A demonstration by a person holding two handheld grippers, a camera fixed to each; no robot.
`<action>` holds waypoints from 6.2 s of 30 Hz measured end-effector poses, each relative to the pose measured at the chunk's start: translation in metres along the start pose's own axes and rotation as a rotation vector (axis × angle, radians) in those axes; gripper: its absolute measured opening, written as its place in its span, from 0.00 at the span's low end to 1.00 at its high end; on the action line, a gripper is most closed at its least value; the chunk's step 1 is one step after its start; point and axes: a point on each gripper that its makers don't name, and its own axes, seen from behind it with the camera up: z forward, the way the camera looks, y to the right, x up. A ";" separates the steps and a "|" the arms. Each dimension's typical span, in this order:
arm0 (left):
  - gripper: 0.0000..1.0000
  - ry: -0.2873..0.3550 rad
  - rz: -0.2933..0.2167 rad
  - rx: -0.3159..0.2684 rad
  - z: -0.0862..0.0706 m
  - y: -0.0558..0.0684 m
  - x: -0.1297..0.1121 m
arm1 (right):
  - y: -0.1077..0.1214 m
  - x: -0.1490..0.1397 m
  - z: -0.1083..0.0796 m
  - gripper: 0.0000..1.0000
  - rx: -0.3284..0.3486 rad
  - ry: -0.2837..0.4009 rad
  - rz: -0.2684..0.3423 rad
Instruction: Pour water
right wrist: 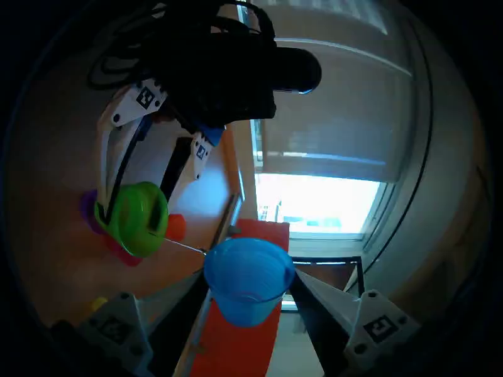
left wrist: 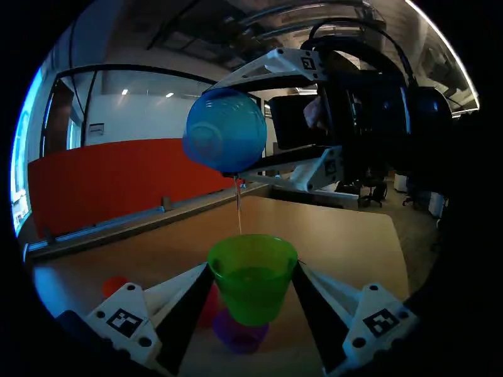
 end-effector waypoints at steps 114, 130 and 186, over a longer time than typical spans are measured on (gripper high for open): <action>0.85 0.010 0.032 0.068 -0.026 -0.019 0.031 | -0.028 -0.010 -0.018 0.91 0.017 0.143 1.321; 0.85 0.002 0.031 0.089 -0.030 -0.026 0.028 | -0.045 -0.014 -0.018 0.91 0.047 0.112 1.444; 0.85 -0.225 -0.043 0.180 -0.044 -0.077 -0.066 | -0.172 -0.027 -0.013 0.91 0.218 -0.066 1.470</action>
